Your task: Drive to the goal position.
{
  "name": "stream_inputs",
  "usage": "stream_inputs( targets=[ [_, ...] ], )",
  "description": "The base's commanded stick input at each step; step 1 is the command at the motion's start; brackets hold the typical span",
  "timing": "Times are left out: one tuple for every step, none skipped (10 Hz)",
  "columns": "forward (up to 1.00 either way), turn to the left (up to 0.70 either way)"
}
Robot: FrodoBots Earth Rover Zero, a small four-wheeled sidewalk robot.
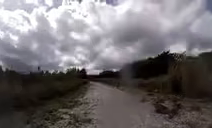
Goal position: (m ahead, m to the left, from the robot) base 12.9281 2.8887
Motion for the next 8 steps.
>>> stream_inputs(
  targets=[
    [0.69, 0.01],
    [0.69, 0.01],
    [0.70, 0.01],
    [0.69, 0.01],
    [0.69, 0.01],
    [0.69, 0.01],
    [0.69, 0.01],
    [0.70, 0.01]
  ],
)
